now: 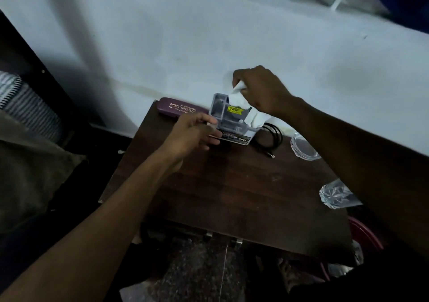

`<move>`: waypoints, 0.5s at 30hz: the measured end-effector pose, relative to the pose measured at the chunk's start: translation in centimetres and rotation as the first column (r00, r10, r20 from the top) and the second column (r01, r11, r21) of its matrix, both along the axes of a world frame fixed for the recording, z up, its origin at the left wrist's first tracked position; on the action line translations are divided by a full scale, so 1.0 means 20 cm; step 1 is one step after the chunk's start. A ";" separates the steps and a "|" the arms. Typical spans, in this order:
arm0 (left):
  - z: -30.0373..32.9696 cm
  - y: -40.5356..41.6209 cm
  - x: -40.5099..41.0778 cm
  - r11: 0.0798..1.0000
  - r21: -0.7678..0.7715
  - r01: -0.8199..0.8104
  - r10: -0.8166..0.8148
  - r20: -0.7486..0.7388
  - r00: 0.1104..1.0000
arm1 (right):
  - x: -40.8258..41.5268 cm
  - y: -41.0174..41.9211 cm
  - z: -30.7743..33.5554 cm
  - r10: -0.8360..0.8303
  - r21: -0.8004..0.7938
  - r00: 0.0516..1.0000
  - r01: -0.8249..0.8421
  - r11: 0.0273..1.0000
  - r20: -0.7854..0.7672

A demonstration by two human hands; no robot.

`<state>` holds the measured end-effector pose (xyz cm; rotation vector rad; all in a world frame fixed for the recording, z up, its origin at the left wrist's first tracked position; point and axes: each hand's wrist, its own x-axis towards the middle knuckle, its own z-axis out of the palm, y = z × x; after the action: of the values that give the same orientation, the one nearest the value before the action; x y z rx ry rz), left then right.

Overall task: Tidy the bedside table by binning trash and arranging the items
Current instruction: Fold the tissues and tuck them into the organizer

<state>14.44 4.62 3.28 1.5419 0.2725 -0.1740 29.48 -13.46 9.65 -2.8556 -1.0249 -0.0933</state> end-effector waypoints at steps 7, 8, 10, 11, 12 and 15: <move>0.00 0.01 0.01 1.000 -0.002 0.002 -0.002 -0.007 1.000 | 0.01 0.02 -0.03 0.248 -0.370 0.957 -0.177 0.912 0.153; 0.00 0.01 0.00 1.000 -0.004 0.002 -0.002 -0.008 1.000 | 0.01 0.02 -0.03 0.264 -0.384 0.951 -0.186 0.905 0.161; 0.01 0.01 0.00 1.000 -0.006 0.008 -0.008 -0.006 1.000 | 0.01 0.00 -0.05 0.257 -0.350 0.960 -0.203 0.915 0.115; 0.01 0.01 0.00 1.000 -0.006 0.012 -0.012 -0.006 1.000 | 0.01 -0.01 -0.04 0.244 -0.318 0.968 -0.213 0.924 0.058; 0.02 0.01 0.00 1.000 -0.005 0.016 -0.016 -0.006 1.000 | 0.01 -0.02 -0.04 0.234 -0.293 0.972 -0.224 0.929 -0.001; 0.02 0.02 0.01 1.000 -0.004 0.022 -0.022 -0.003 1.000 | 0.04 -0.02 -0.02 0.255 -0.241 0.965 -0.261 0.935 -0.054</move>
<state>14.55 5.02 3.66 1.5413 0.2575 -0.1942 30.24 -13.87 9.18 -2.8902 -1.4931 0.0946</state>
